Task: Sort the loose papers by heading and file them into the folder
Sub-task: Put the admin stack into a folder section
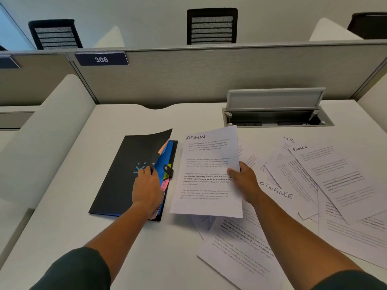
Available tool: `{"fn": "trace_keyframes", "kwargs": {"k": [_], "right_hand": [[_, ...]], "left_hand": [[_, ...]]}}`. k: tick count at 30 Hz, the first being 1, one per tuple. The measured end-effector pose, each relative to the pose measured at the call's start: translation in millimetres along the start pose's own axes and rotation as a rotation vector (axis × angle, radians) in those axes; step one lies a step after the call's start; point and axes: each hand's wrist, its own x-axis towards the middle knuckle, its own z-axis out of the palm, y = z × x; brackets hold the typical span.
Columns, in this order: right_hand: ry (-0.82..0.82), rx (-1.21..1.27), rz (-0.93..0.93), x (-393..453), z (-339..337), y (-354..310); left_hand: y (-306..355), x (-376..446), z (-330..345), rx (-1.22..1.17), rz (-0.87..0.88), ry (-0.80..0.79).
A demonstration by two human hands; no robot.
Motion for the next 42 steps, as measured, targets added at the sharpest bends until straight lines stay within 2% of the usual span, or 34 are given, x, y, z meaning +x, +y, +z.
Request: {"fn": "trace_keyframes", "kwargs": {"k": [4, 12, 16, 25, 36, 42], "right_hand": [[-0.008, 0.007, -0.004, 0, 1, 0], [0.005, 0.009, 0.023, 4, 14, -6], [0.031, -0.034, -0.030, 3, 31, -14], [0.063, -0.218, -0.159, 0, 80, -32], [-0.144, -0.370, -0.156, -6, 140, -31], [-0.217, -0.395, -0.117, -4, 148, -32]], "left_hand": [[1, -2, -2, 0.006, -0.013, 0.000], [-9, -1, -15, -0.238, -0.014, 0.015], [-16, 0, -21, -0.355, -0.059, 0.030], [-20, 2, -36, -0.609, -0.142, -0.060], [-30, 8, -33, -0.667, -0.089, -0.031], [-33, 8, -28, -0.693, -0.110, -0.053]]}}
